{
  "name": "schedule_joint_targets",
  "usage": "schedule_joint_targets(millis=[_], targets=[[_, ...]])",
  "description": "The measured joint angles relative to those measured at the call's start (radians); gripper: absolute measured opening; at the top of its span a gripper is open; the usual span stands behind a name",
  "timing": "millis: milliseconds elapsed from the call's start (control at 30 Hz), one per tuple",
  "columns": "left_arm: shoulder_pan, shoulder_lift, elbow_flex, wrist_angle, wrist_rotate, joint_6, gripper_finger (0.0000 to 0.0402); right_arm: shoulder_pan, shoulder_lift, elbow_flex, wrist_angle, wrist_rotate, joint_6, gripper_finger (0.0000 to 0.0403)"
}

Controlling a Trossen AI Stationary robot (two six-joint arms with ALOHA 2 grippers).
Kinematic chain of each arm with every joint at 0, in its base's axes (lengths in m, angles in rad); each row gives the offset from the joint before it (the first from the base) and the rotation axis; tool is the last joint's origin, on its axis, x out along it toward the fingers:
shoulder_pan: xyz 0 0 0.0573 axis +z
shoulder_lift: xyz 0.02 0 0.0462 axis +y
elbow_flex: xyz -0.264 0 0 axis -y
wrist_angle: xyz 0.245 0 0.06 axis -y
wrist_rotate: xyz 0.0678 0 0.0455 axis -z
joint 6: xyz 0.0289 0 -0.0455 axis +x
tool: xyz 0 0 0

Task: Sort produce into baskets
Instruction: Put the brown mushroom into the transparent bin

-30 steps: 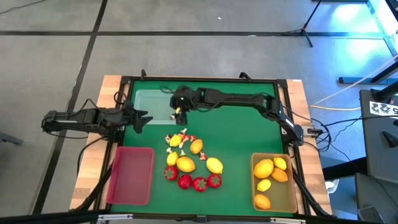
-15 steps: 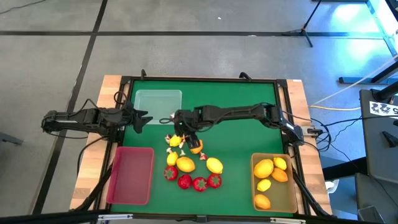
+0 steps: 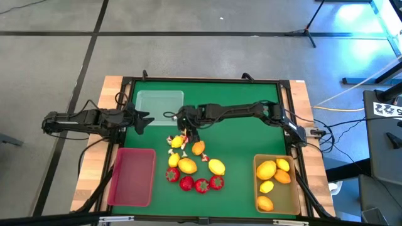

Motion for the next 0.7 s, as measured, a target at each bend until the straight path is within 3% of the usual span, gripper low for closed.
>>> schedule_joint_targets(millis=[700], targets=[[0.0,0.0,0.0,-0.003,0.0,0.001,0.0279,-0.001,0.0,-0.129,0.181,-0.007,0.029,0.0253]])
